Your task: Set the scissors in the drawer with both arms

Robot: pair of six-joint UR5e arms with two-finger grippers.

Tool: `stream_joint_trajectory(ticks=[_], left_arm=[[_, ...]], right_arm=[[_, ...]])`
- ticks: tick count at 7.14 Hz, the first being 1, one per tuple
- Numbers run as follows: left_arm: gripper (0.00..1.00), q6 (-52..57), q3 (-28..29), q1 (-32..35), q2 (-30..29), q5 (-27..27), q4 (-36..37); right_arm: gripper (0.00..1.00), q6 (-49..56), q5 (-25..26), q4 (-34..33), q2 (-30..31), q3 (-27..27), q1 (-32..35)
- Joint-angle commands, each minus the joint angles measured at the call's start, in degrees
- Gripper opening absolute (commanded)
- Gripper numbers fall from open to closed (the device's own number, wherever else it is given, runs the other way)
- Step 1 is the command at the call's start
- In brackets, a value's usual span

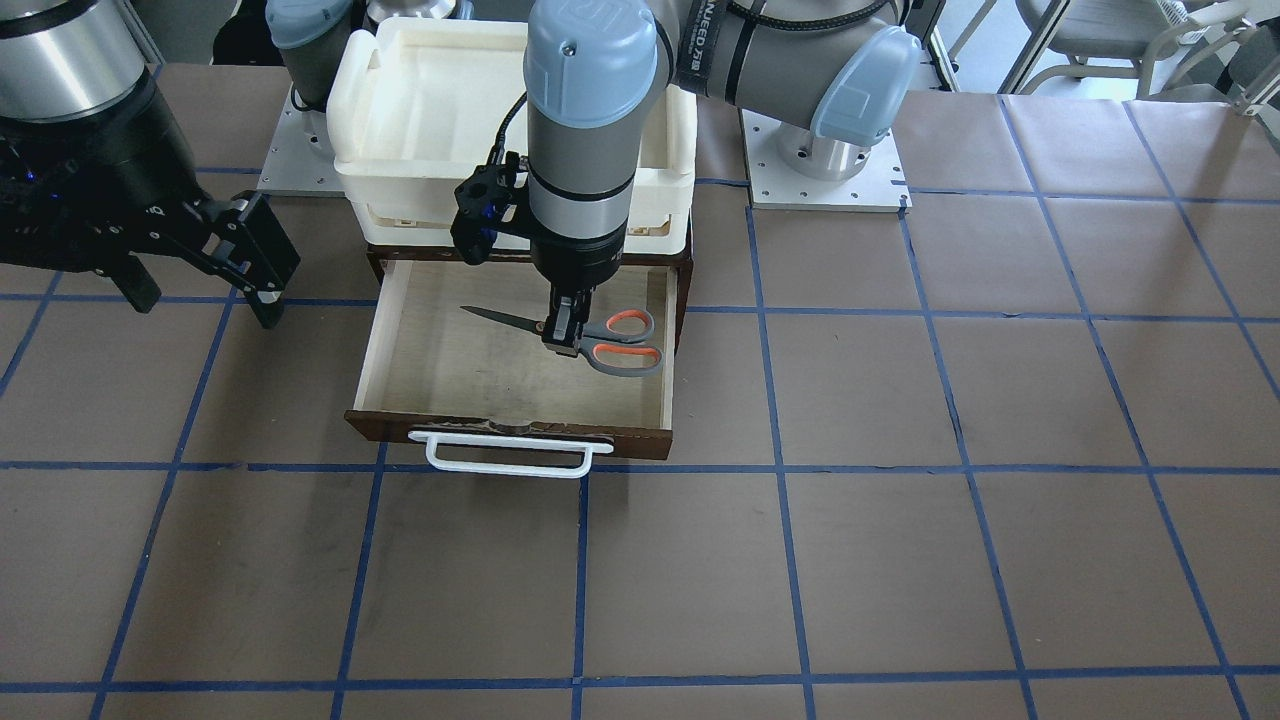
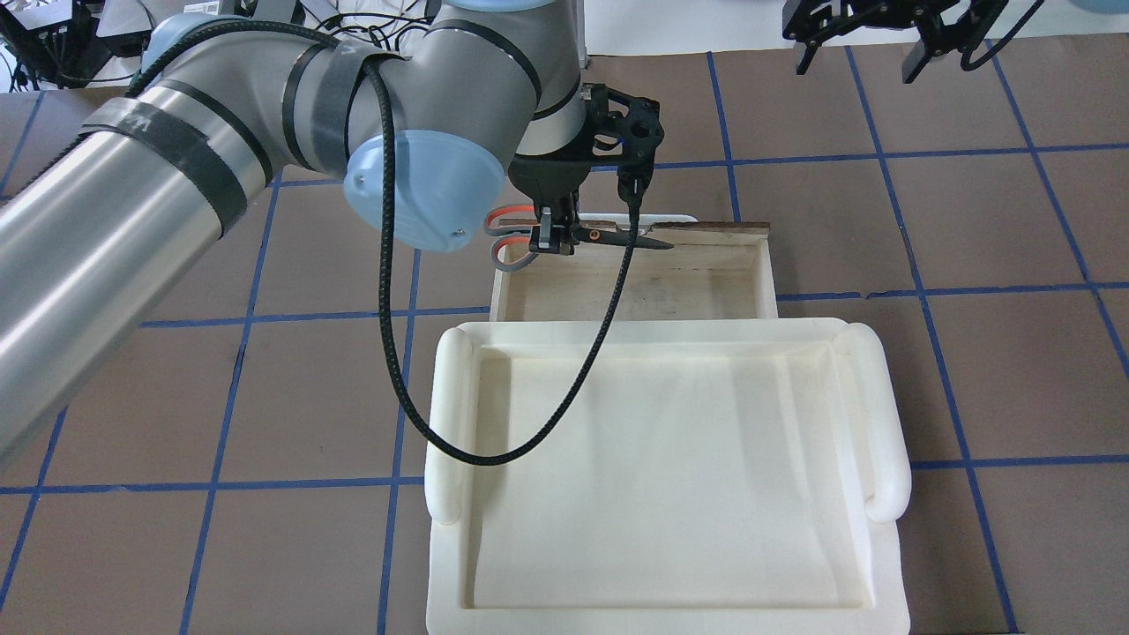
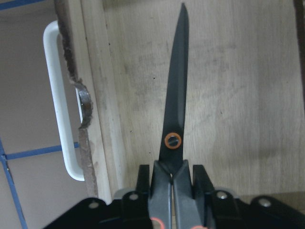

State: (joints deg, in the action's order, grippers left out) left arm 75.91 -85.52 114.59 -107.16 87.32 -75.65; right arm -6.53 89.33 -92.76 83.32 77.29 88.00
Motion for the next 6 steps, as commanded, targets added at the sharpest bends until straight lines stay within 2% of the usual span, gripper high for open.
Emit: stream_joint_trajectory(ticks=[1, 6], left_arm=[[0.00, -0.3, -1.8, 0.3, -0.8, 0.0, 0.1], [0.00, -0.5, -3.2, 1.2, -1.8, 0.0, 0.9]], right_arm=[[1.00, 0.0, 0.3, 0.0, 0.0, 0.5, 0.1], [1.00, -0.1, 0.5, 0.1, 0.9, 1.8, 0.2]])
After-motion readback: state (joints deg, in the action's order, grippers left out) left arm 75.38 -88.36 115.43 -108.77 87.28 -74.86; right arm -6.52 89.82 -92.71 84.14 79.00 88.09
